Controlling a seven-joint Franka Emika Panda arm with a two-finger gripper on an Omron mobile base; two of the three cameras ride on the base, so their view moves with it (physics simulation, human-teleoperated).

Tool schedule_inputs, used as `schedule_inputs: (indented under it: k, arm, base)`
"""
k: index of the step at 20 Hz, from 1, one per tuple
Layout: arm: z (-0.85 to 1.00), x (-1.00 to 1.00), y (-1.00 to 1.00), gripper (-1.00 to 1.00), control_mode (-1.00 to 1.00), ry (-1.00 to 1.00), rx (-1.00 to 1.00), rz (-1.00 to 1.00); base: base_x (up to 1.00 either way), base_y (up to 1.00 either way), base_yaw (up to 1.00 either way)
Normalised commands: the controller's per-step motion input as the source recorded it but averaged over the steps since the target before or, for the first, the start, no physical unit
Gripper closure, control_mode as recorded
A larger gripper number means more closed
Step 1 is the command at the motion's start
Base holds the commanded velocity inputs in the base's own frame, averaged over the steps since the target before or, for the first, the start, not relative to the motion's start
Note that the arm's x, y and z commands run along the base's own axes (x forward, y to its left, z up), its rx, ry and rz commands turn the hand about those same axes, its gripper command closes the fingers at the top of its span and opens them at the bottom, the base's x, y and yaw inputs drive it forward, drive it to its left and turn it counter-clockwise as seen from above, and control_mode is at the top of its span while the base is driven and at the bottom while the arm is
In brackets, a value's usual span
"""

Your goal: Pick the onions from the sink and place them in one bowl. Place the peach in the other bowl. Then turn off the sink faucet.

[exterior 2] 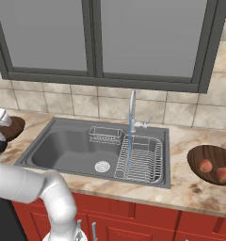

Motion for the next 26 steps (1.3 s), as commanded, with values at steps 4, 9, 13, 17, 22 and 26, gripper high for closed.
schedule_inputs:
  k: [4, 9, 13, 17, 22, 26]
  arm:
    - [-0.22, 0.39, 0.29, 1.0, -1.0, 0.06, 0.0, 0.0]
    - [-0.14, 0.25, 0.14, -1.0, -1.0, 0.05, 0.0, -0.01]
    - [0.0, 0.0, -0.18, -1.0, -1.0, 0.01, 0.0, -0.05]
    - [0.0, 0.0, -0.22, -1.0, -1.0, 0.0, 0.0, -0.06]
    - [-0.04, 0.0, -0.04, -1.0, -1.0, 0.0, 0.0, -0.04]
    - [0.19, -0.15, -0.8, -1.0, -1.0, 0.0, 0.02, -0.09]
  base:
    - [0.0, 0.0, 0.0]
    - [0.0, 0.0, 0.0]
    - [0.0, 0.0, 0.0]
    - [0.0, 0.0, 0.0]
    - [0.0, 0.0, 0.0]
    - [0.0, 0.0, 0.0]
